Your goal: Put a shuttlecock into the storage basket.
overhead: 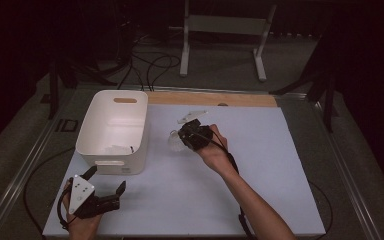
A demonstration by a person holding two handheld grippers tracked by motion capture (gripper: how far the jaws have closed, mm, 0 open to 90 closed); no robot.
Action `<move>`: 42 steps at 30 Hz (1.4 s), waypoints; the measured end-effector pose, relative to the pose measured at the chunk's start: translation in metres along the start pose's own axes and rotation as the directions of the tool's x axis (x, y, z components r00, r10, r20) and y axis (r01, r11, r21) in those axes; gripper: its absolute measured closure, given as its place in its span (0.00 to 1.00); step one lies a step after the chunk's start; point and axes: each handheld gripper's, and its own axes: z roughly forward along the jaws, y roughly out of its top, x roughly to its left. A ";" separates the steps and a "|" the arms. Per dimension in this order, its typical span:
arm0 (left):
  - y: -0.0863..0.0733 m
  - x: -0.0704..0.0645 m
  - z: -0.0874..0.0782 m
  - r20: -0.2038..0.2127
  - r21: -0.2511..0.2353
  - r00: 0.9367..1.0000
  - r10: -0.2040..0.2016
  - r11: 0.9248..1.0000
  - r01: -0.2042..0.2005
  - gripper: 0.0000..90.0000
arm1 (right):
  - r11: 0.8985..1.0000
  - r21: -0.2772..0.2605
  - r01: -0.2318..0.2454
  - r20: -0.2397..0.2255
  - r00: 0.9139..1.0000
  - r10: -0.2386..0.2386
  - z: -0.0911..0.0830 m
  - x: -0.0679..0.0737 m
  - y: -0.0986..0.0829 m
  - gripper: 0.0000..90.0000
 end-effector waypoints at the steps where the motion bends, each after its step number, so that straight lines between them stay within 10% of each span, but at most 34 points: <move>1: 0.000 0.000 0.000 0.000 -0.001 1.000 0.000 1.000 0.000 0.00 | 1.000 0.001 0.002 0.002 1.000 -0.002 0.000 0.000 0.000 0.99; 42: 0.000 0.000 0.000 -0.003 -0.002 1.000 0.000 1.000 0.000 0.00 | 0.999 -0.039 0.005 0.021 1.000 -0.004 -0.020 -0.009 0.020 0.99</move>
